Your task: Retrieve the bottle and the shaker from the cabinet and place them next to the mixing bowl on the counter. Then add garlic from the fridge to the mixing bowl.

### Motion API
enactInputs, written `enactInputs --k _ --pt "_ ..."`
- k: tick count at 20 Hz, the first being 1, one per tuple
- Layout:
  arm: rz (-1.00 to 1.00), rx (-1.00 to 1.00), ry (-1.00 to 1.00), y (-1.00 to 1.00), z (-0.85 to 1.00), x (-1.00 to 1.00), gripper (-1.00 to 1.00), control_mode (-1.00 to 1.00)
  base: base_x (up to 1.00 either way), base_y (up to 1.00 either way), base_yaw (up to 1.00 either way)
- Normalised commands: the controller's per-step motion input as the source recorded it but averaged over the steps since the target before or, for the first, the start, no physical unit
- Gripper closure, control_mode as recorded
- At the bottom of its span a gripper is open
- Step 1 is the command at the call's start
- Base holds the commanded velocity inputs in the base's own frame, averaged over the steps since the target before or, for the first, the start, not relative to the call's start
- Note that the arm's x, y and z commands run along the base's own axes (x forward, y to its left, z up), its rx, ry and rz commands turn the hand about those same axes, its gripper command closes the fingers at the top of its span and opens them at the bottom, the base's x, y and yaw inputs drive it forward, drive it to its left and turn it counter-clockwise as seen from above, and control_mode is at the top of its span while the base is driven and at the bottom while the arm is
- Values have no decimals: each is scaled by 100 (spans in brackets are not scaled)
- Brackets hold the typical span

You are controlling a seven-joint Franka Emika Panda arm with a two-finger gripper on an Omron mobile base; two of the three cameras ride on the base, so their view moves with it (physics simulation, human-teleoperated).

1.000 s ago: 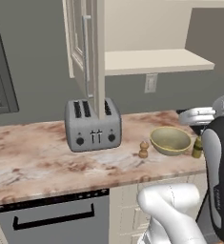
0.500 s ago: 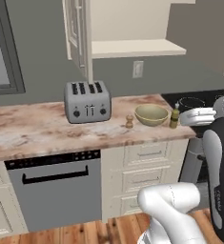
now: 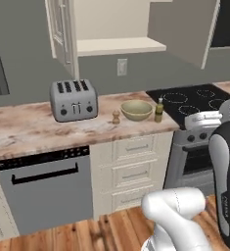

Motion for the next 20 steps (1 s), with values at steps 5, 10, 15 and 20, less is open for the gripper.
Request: enactInputs --k 5,10,15,20 --pt "0 0 0 0 0 0 -100 100 9 -9 -74" --pt "0 0 0 0 0 0 -100 100 3 0 -84" --pt "0 0 0 0 0 0 -100 100 0 0 -85" --pt "0 0 0 0 0 0 -100 100 0 0 -89"
